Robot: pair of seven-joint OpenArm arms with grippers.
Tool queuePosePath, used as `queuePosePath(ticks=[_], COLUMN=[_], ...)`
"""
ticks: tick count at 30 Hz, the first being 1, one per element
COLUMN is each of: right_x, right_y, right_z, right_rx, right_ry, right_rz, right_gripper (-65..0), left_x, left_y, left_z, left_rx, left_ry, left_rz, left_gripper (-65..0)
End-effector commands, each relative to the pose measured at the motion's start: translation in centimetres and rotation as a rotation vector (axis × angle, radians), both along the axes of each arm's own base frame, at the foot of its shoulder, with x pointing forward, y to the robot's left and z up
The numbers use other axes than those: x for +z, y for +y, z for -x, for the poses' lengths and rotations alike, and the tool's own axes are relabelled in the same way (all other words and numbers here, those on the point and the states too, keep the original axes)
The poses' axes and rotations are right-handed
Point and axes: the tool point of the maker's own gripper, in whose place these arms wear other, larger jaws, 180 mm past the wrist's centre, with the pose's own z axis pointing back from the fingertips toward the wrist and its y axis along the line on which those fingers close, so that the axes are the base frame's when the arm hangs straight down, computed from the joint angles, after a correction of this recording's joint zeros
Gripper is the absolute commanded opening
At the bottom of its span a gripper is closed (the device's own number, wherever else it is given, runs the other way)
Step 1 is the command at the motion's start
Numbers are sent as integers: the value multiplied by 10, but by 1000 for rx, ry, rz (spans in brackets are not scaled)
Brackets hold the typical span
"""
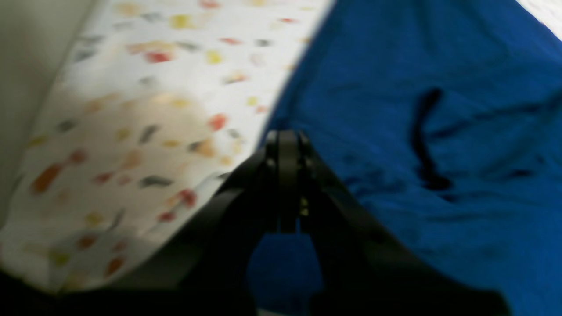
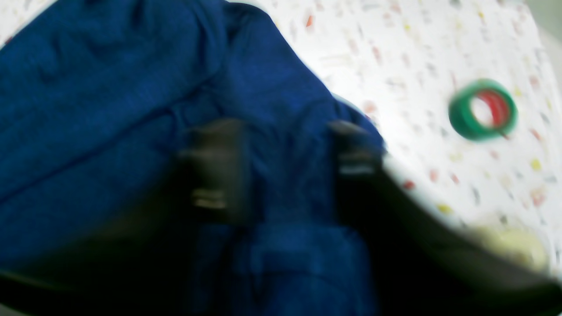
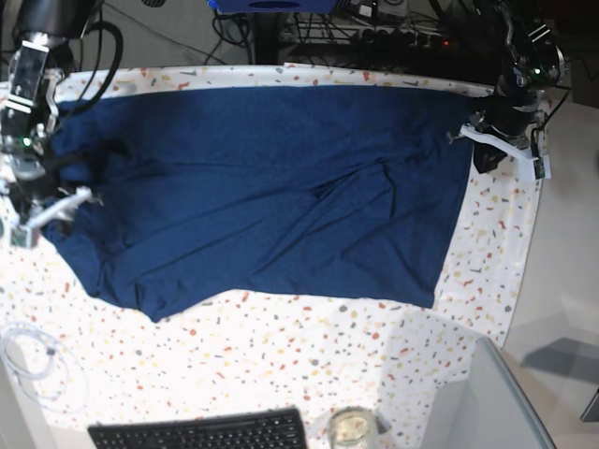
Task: Layout the t-shirt on the table in an organized manner, then fold the t-shirt properly
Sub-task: 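Hold both hem corners and pull them apart to stretch the hem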
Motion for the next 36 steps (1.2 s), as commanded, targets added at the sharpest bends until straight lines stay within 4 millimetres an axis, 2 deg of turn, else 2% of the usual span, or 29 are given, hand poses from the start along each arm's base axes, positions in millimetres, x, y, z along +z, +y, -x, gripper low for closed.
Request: queuePosePath(ticks=[1, 2, 4, 7, 10, 13, 15, 18, 20, 21, 22, 27, 31, 36], right_x=[10, 8, 14, 30, 28, 31, 35, 34, 32, 30, 29, 25, 24, 23], right_y=[-18, -22, -33, -43, -46, -39, -33, -27, -26, -26, -26, -27, -28, -28], right_z=[8, 19, 38, 60, 77, 84, 84, 84, 87, 91, 94, 104, 107, 108], right_rx=[-40, -62, -93, -137, -139, -99, -75, -60, -68, -70, -71, -76, -80, -82], right_ry=[-23, -13, -12, -66, -43, -31, -56, -60, -55, -46, -40, -16, -11, -11], right_rz=[34, 36, 59, -1, -172, -303, -344, -361, -367, -365, -364, -362, -360, -364], right_gripper=[-561, -650, -624, -465, -279, -98, -18, -3, -3, -3, -3, -3, -3, -3], left_x=[12, 12, 12, 11, 11, 10, 4, -5, -11, -13, -15, -26, -34, -61], left_y=[-2, -6, -8, 7, 33, 52, 55, 52, 51, 49, 47, 39, 29, 13], left_z=[-7, -4, 5, 32, 55, 69, 75, 77, 78, 76, 71, 59, 52, 63], left_rx=[-21, -31, -38, -38, 1, 56, 73, 74, 81, 74, 63, 50, 33, 34], left_ry=[-50, -49, -42, -8, 12, 27, 43, 61, 67, 65, 58, 50, 58, 116], left_rz=[-8, -2, -3, -30, -54, -67, -58, -33, -17, -8, 3, 52, 77, 155], left_gripper=[-650, -650, -650, -650, -650, -650, -637, -331, -189, -151, -138, -212, -230, -230])
